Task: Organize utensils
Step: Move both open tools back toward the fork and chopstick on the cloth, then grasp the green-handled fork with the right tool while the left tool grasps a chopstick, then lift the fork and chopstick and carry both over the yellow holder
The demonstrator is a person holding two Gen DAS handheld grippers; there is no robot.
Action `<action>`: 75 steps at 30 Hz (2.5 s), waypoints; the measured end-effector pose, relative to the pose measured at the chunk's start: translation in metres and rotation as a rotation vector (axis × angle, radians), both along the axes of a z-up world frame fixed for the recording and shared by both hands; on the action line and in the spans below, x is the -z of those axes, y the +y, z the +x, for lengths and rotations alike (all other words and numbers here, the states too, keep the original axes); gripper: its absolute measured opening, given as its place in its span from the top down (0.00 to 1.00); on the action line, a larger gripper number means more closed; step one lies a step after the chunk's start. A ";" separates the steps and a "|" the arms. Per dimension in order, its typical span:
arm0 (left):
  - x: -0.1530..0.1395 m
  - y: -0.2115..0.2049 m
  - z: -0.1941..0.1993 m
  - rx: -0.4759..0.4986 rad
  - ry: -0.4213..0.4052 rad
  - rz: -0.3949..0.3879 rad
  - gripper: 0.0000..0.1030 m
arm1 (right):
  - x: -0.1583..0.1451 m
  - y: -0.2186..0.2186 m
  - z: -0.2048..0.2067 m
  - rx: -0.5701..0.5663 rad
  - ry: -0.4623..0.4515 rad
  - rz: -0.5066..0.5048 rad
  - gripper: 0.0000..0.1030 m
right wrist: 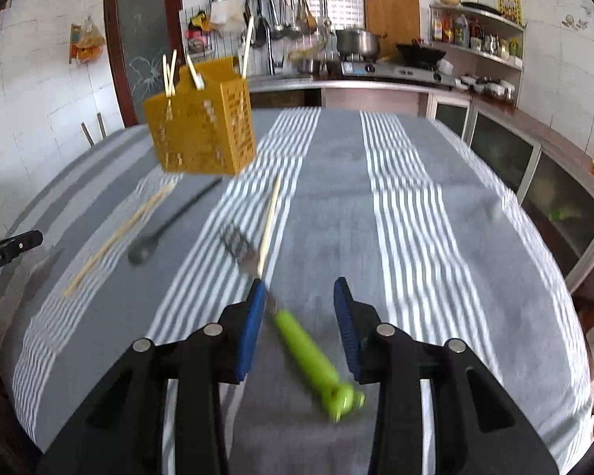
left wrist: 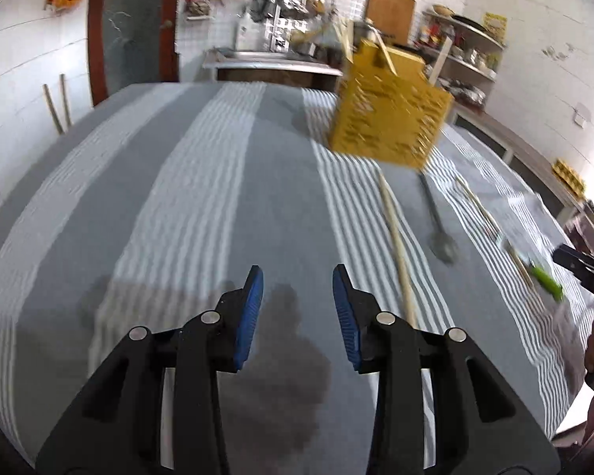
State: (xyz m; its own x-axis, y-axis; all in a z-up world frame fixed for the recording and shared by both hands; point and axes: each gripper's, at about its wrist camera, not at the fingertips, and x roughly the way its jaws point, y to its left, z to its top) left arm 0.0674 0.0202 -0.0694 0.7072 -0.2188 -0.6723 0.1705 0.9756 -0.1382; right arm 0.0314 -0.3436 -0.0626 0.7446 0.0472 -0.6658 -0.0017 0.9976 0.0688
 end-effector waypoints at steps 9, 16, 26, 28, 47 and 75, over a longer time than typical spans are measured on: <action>0.006 -0.022 -0.014 0.052 0.003 0.006 0.65 | 0.011 0.007 -0.005 -0.010 0.036 -0.027 0.65; 0.007 -0.030 -0.009 0.067 0.017 0.009 0.64 | 0.019 0.016 0.005 -0.025 0.073 -0.097 0.65; 0.015 -0.065 0.034 0.127 0.082 0.074 0.64 | 0.025 0.036 0.054 -0.080 0.161 -0.220 0.65; 0.015 -0.075 0.048 0.150 0.096 0.089 0.64 | 0.026 0.039 0.065 -0.076 0.170 -0.234 0.65; 0.030 -0.137 0.159 0.198 0.237 0.219 0.65 | 0.034 -0.013 0.153 0.042 0.250 -0.002 0.93; -0.079 -0.085 0.118 0.155 -0.052 -0.028 0.96 | -0.053 -0.022 0.106 0.016 -0.106 0.156 0.95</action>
